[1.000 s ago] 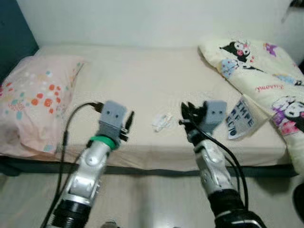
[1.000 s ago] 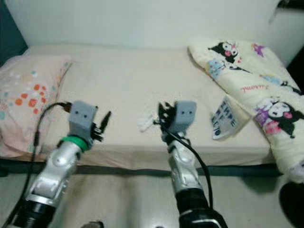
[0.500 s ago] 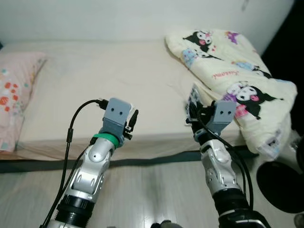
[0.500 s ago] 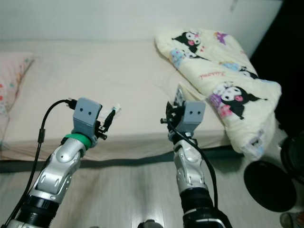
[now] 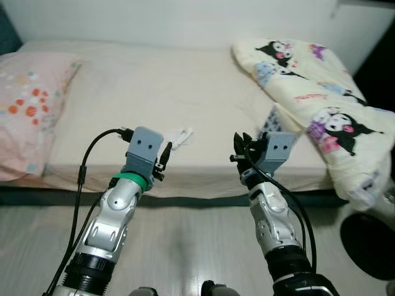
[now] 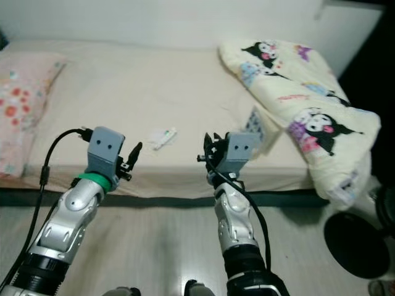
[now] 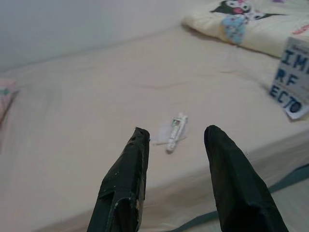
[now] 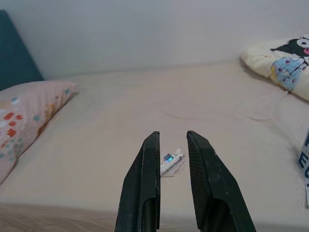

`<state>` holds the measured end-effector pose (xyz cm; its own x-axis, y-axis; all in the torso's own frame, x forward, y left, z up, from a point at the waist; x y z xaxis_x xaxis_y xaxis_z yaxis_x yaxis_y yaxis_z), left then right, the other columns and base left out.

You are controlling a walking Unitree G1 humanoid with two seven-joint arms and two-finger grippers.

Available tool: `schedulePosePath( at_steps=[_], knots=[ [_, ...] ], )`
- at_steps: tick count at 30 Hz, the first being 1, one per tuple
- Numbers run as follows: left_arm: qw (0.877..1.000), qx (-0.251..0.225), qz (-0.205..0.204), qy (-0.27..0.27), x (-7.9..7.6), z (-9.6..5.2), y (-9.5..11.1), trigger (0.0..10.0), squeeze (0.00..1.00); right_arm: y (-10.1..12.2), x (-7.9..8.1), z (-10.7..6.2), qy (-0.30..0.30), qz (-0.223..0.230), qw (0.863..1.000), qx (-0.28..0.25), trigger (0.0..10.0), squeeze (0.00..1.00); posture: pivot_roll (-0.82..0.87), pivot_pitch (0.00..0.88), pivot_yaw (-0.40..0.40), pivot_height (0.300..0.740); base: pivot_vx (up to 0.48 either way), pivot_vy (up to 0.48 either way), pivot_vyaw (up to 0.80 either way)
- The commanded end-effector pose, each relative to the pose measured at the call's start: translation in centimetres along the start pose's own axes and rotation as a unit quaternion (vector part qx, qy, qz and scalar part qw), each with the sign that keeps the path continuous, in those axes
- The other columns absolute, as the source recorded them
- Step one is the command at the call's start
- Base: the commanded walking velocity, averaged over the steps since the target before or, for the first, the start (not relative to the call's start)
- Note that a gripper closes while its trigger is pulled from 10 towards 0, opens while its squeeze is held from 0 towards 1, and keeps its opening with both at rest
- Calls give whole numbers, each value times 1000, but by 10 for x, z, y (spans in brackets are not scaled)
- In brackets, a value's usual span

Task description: Clean up the room

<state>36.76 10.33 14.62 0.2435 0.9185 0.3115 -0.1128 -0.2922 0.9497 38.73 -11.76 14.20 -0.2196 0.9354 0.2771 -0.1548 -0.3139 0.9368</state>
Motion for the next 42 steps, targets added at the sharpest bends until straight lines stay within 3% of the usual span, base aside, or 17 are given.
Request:
schedulePosePath(
  at_steps=[1,8,21,42],
  knots=[
    [1000,-3,-2,-10,-7,-2,0,10000,0,-5,0,-4,2,-3,1000,10,10000,0,56,46,24,740,0,0,0],
    [1000,-12,3,-1,-5,-2,1,10000,0,-8,3,-5,13,-9,1000,18,10000,0,55,39,21,740,154,0,0],
    [1000,-13,4,12,0,0,1,10000,0,-12,4,-4,23,-33,999,28,10000,0,55,29,14,740,470,0,0],
    [1000,-13,5,13,1,1,1,10000,0,-15,0,-6,17,-36,999,34,10000,0,57,34,15,740,453,0,0]
  ],
)
Point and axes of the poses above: a point about 5 cm out from each wrist's last joint towards the gripper, its own z axis pointing out of the wrist towards the gripper, its own y axis along the axis of the wrist's last joint, x = y × z, the point moved 5 cm from there along z, pointing out of the wrist towards the gripper, and after that the axes turned 7 degrees about z, right-handed, at the moved point
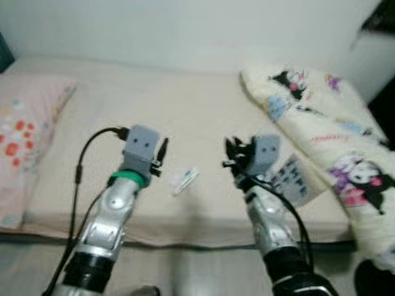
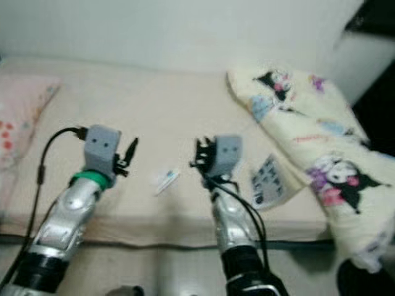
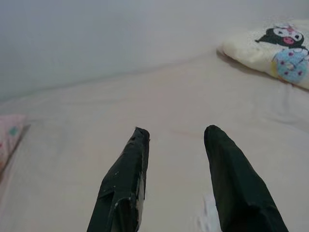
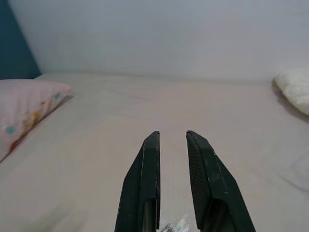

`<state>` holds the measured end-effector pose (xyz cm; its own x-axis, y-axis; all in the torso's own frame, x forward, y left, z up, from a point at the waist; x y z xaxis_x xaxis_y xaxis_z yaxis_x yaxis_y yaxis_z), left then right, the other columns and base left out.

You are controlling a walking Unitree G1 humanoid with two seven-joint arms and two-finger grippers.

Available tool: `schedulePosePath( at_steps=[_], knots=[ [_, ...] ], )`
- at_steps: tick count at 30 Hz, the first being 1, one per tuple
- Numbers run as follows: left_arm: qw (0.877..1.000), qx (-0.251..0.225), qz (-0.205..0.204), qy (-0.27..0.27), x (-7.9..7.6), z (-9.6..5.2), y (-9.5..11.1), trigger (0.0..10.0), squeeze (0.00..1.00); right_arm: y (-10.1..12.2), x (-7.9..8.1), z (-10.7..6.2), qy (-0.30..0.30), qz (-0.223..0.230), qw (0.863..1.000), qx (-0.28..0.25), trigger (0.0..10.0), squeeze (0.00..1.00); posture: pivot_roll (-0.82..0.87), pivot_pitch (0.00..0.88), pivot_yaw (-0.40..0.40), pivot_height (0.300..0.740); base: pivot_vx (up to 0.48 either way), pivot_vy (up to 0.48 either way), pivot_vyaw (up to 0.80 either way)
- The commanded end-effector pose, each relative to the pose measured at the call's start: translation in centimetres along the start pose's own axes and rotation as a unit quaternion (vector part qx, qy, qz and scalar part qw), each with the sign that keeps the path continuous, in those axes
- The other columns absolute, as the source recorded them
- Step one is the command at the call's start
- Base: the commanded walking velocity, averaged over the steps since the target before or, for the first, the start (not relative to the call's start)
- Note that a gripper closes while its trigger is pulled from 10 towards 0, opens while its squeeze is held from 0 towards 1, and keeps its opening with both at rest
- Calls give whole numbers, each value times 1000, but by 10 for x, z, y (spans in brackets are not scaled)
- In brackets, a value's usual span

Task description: Clean up the room

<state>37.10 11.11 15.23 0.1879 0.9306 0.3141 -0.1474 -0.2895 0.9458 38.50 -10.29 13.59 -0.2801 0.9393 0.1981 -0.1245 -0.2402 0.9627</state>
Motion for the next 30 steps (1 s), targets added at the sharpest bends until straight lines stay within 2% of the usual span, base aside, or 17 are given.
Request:
schedulePosePath(
  at_steps=[1,7,9,16,21,25,30],
  knots=[
    [1000,4,1,-17,-10,-1,-2,10000,0,-6,-12,-6,-21,-2,1000,11,10000,0,57,34,15,740,386,0,0],
    [997,31,27,-62,-24,-5,-15,10000,0,-12,-20,-8,-40,-9,999,22,10000,0,55,36,20,740,147,0,0],
    [994,40,40,-90,-33,-12,-24,10000,0,-17,-25,-12,-51,-9,998,29,10000,0,49,38,27,740,0,0,0],
    [994,47,39,-88,-33,-12,-29,10000,0,-24,-30,-18,-63,-7,997,39,10000,0,46,43,27,740,0,0,0],
    [994,52,39,-89,-36,-14,-31,10000,0,-38,-33,-24,-72,0,995,63,10000,0,47,45,26,740,0,0,0],
    [994,61,35,-89,-35,-18,-36,10000,0,-48,-34,-28,-79,6,994,80,10000,0,42,57,36,727,0,0,0],
    [993,70,37,-92,-34,-23,-44,10000,0,-47,-31,-27,-76,4,994,76,10000,0,34,62,44,712,0,0,0]
  ],
)
Point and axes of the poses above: a point about 5 cm out from each wrist's last joint towards the gripper, its own z axis pointing out of the wrist towards the gripper, its own y axis along the axis of the wrist's last joint, x = y × z, the point moved 5 cm from there along z, pointing out of the wrist towards the gripper, and after that the axes turned 7 degrees about z, right-handed, at the moved point
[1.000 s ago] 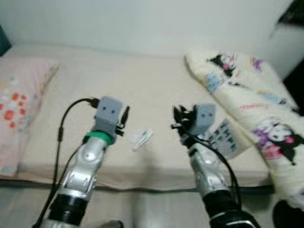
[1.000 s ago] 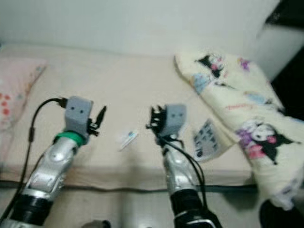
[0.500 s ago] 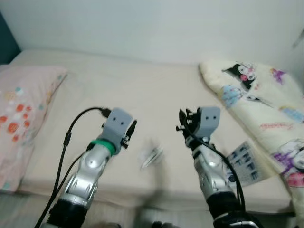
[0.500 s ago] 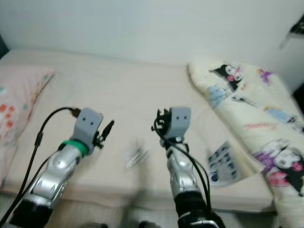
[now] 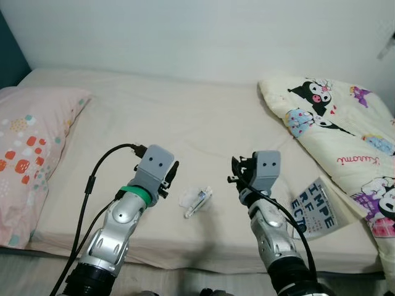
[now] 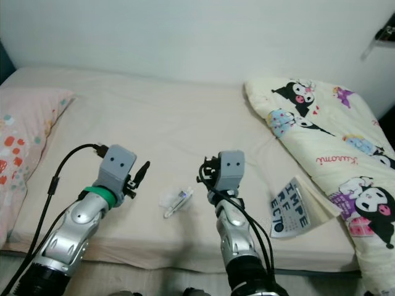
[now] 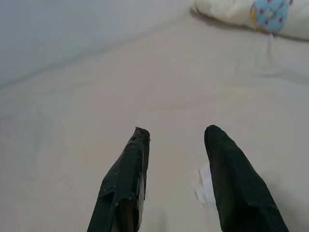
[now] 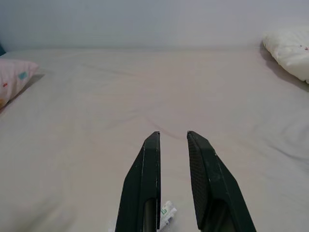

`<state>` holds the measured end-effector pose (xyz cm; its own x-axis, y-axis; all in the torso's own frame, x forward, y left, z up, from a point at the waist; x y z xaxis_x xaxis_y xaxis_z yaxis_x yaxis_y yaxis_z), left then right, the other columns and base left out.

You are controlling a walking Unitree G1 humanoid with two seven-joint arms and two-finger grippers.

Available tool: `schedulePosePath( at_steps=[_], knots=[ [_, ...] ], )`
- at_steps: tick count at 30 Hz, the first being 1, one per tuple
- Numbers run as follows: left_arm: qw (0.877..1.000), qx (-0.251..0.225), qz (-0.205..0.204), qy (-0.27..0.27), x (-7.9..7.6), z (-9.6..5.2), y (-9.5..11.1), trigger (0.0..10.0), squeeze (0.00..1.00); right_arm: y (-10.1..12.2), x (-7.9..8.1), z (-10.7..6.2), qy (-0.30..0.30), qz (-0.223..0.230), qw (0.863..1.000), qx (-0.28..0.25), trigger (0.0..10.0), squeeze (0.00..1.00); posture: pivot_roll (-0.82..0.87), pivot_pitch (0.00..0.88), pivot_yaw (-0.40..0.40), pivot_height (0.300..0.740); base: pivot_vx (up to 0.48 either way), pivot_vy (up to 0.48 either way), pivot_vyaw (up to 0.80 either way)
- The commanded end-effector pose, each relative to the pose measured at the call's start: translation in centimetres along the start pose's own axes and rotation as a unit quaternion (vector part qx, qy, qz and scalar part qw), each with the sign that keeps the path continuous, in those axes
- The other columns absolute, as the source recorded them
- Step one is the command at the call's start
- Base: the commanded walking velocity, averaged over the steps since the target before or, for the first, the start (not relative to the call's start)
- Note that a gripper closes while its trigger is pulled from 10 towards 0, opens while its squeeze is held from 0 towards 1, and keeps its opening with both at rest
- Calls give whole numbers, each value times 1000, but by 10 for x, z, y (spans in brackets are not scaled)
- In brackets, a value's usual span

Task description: Clean up the room

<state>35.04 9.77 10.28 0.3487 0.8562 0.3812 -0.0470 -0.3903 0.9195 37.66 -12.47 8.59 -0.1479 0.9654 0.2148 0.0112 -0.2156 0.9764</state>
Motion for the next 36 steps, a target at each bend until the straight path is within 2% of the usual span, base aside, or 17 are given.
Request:
schedulePosePath(
  at_steps=[1,16,34,36],
  knots=[
    [1000,10,4,-7,-3,-2,-7,10000,0,-4,-4,-3,-8,3,1000,4,10000,0,34,62,44,707,0,0,0],
    [1000,14,7,-8,-6,-5,-9,10000,0,-5,-3,-5,-4,3,1000,2,10000,0,34,93,49,667,0,0,0],
    [1000,19,9,1,0,-9,-11,10000,0,-7,3,-3,4,6,1000,7,10000,0,57,115,48,612,0,0,0],
    [1000,19,9,2,1,-9,-11,10000,0,-8,4,-3,8,18,1000,10,10000,0,63,116,48,607,0,0,0]
  ],
)
Point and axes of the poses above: a point about 5 cm out from each wrist's last joint towards the gripper, its own z axis pointing out of the wrist towards the gripper, its own y axis along the axis of the wrist's last joint, x = y × z, the point moved 5 cm from there along z, pointing out of the wrist towards the gripper, and after that the axes turned 7 degrees about z, right-handed, at the moved point
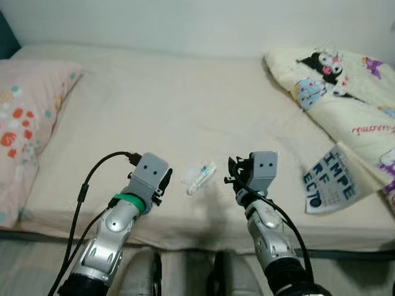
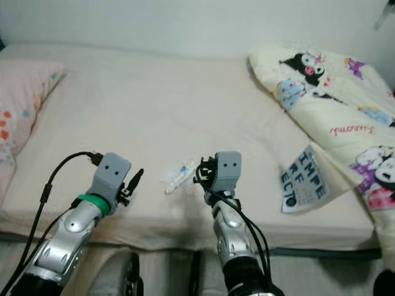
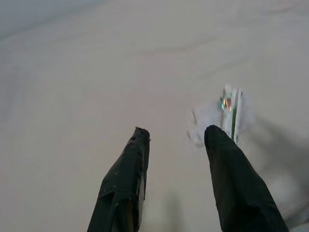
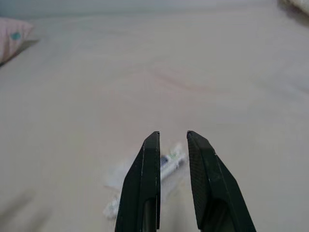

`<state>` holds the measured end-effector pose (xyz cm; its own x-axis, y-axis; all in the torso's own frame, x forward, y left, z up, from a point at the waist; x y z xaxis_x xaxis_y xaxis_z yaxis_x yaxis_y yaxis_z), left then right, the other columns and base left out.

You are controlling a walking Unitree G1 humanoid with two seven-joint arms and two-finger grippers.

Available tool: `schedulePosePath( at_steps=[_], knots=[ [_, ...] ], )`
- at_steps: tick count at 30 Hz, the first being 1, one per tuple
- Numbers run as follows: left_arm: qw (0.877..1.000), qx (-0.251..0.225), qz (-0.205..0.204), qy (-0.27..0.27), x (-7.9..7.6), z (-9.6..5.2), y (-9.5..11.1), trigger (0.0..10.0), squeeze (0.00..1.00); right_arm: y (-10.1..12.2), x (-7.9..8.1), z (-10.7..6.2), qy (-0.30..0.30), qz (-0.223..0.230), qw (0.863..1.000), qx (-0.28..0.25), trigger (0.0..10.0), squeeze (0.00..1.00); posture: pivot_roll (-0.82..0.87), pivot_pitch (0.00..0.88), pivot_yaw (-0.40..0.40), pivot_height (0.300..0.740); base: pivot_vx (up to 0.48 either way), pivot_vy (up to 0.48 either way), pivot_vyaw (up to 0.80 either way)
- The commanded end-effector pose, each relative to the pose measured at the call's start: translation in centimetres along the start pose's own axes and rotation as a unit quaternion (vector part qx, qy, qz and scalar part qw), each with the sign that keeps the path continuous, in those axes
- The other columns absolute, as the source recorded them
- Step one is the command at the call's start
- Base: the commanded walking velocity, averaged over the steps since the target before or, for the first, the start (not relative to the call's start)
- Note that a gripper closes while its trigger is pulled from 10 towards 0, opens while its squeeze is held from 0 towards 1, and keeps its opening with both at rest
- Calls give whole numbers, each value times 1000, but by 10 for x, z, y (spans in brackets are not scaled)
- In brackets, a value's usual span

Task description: Clean up the room

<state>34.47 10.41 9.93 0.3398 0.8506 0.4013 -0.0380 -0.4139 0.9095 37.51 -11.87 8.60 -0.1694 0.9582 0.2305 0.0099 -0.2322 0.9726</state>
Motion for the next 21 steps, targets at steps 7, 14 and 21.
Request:
schedulePosePath(
  at_steps=[7,14,21],
  knots=[
    [1000,12,1,0,1,-4,-6,10000,0,-6,9,3,18,54,998,18,10000,0,76,116,51,607,0,0,0],
    [1000,10,1,10,7,-7,-3,10000,0,-14,16,15,39,92,993,65,10000,0,96,136,55,607,0,0,0],
    [1000,-8,15,25,15,-13,11,10000,0,-24,16,22,38,139,983,111,10000,208,130,189,60,607,0,0,0]
  ],
)
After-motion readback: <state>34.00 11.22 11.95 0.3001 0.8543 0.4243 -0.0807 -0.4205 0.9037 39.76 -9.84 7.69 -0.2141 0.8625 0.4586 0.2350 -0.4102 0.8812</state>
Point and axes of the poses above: a point about 5 cm out from each wrist's last joint towards the gripper, its own z axis pointing out of the wrist towards the gripper, its own y axis along the axis of the wrist's last joint, x = y × z, the point moved 5 cm from there along z, pointing out of the wrist towards the gripper, and after that the axes turned 7 degrees about z, right-handed, at the moved point
